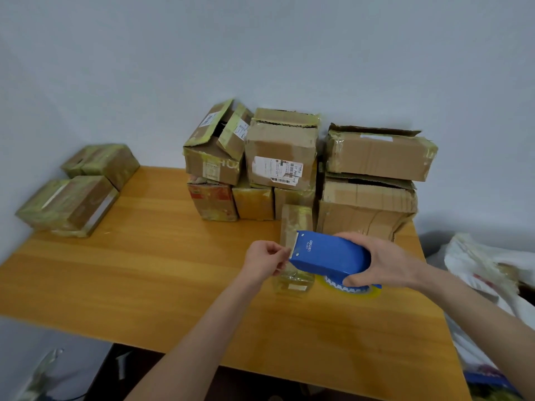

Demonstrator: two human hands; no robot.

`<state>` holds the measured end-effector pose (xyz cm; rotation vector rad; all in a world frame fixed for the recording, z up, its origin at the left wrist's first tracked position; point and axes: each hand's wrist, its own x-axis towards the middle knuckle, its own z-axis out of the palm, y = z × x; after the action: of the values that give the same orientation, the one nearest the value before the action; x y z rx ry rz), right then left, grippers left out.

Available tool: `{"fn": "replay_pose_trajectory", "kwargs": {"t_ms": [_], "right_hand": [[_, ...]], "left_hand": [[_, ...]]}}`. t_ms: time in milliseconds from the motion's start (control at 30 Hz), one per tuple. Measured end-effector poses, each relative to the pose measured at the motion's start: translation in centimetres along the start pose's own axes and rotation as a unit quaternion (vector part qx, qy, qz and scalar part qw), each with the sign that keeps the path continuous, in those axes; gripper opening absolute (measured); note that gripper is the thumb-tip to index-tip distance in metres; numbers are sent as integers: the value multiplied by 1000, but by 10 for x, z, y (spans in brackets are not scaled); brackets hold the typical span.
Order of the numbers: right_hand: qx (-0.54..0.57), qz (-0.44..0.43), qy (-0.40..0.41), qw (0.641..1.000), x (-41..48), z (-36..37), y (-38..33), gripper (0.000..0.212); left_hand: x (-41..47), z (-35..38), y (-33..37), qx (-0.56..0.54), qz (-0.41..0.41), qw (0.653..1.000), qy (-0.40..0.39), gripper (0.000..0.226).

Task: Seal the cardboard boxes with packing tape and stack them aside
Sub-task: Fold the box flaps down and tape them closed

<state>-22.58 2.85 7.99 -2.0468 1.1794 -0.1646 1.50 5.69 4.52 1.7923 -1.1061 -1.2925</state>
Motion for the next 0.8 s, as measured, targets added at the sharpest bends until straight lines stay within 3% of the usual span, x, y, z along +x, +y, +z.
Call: {"fn": "replay_pose_trajectory", "kwargs": {"t_ms": [267,800], "right_hand": [[-41,42,-14,998,-24,-11,37,65],[-129,91,-55,986,-6,25,64,74]], "left_hand": [[-4,-50,-28,21,-35,998,46,16],[16,-23,-61,110,-54,989,81,25]]}}
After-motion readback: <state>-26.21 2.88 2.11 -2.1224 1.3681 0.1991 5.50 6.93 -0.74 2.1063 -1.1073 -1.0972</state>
